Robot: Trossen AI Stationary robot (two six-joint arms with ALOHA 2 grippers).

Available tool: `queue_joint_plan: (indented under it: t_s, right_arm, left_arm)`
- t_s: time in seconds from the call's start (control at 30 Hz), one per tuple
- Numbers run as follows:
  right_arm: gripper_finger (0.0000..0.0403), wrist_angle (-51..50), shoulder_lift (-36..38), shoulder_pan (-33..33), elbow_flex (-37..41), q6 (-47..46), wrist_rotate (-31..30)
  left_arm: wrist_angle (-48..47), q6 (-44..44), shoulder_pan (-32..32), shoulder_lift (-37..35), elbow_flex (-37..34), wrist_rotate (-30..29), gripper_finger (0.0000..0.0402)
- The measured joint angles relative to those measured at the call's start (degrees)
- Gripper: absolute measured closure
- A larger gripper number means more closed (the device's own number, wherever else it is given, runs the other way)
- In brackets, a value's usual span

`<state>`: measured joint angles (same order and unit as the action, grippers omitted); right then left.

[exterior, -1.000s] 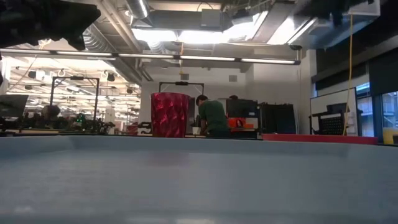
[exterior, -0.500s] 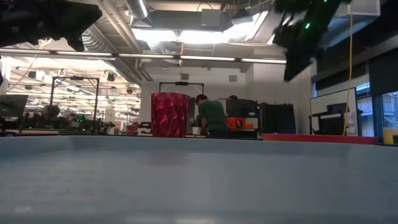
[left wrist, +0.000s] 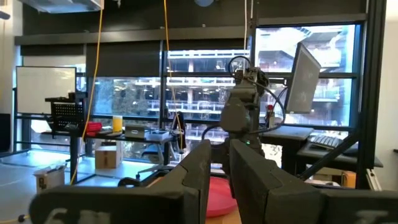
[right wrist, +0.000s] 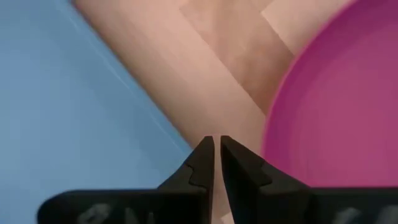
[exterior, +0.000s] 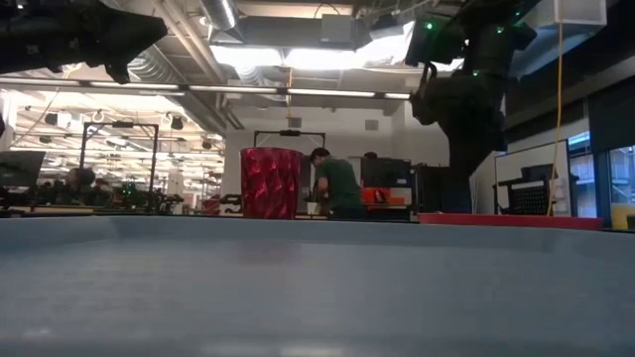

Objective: Pick and place plate/cup/fork/spoon on tray
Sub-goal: Put the red plate on the blue serving tray

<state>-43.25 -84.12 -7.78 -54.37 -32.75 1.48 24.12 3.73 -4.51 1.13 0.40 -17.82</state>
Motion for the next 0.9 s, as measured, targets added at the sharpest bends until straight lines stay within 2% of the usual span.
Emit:
queue_joint_plan:
  t_s: [0.27,0.37,0.5,0.9]
  right_arm:
    - [0.0368,4.15,0.22,3.15,-0.02,9.61,-4.16]
    - [0.0368,4.57,0.23,3.13,-0.02,6.60,-3.45]
    - [0.0368,4.79,0.24,3.15,0.61,6.50,-7.73]
    - [0.0368,7.29,0.24,3.13,6.80,-2.42,-9.42]
  left_arm:
    - [-0.04,1.12,0.00,0.00,0.01,0.11,0.0347]
    - [-0.06,1.07,0.00,-0.02,0.00,0.59,0.0347]
    - [-0.08,1.18,-0.01,-0.02,0.00,0.98,0.0347]
    - [-0.11,1.33,-0.02,-0.02,0.01,0.97,0.0347]
